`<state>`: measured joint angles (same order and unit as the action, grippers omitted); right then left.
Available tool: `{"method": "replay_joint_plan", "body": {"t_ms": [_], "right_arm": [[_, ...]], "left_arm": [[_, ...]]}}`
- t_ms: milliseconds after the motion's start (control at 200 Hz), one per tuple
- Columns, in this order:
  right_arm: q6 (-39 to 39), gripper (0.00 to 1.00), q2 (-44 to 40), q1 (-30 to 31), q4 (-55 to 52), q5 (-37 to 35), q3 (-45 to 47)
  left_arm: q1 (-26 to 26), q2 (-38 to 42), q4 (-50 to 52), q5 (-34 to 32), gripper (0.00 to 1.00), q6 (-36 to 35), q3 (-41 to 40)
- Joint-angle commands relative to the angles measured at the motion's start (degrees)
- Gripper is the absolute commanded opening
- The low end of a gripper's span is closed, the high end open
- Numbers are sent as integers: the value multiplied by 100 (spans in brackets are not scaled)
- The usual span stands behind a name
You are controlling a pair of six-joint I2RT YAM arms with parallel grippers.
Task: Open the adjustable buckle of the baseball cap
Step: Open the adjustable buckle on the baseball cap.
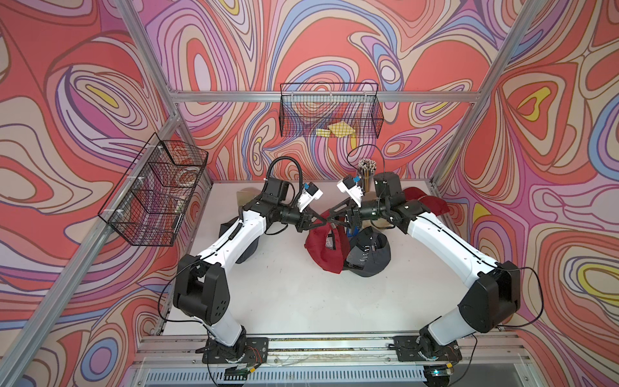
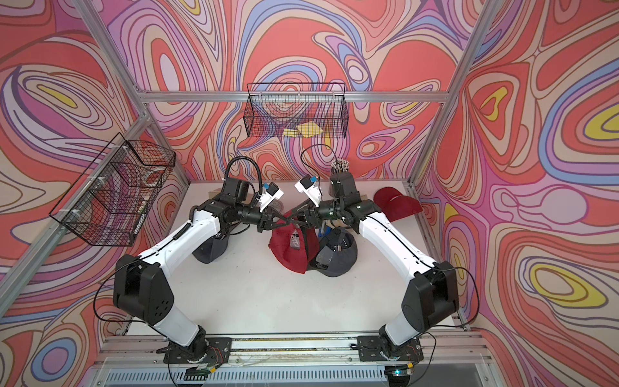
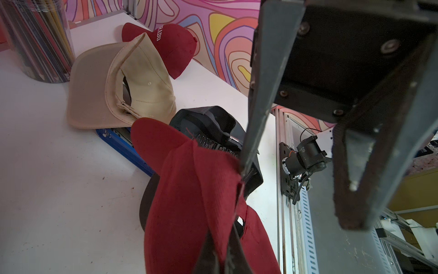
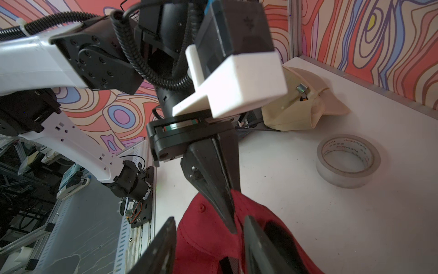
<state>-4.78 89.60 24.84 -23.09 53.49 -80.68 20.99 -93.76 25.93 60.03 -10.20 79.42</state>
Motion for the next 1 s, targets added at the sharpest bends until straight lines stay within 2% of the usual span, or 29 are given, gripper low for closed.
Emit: {"method": "replay_joint_plan", "body": {"t_ms": [0, 576, 736, 846, 992], "right_arm": [[26, 45, 99, 33, 103, -82, 44], [-313, 30, 346, 116, -328, -444, -132], [-322, 18, 298, 120, -276, -413, -99], [-340, 0, 229, 124, -216, -355, -50], [-390, 0, 132, 120, -208, -174, 8]], "left_arm": [[8, 32, -84, 249, 0, 37, 100], [-8, 23, -158, 299, 0, 196, 118], [-7, 15, -142, 254, 0, 219, 118], [-8, -10, -132, 81, 0, 342, 152], [-49, -137, -73, -148, 0, 639, 257]]}}
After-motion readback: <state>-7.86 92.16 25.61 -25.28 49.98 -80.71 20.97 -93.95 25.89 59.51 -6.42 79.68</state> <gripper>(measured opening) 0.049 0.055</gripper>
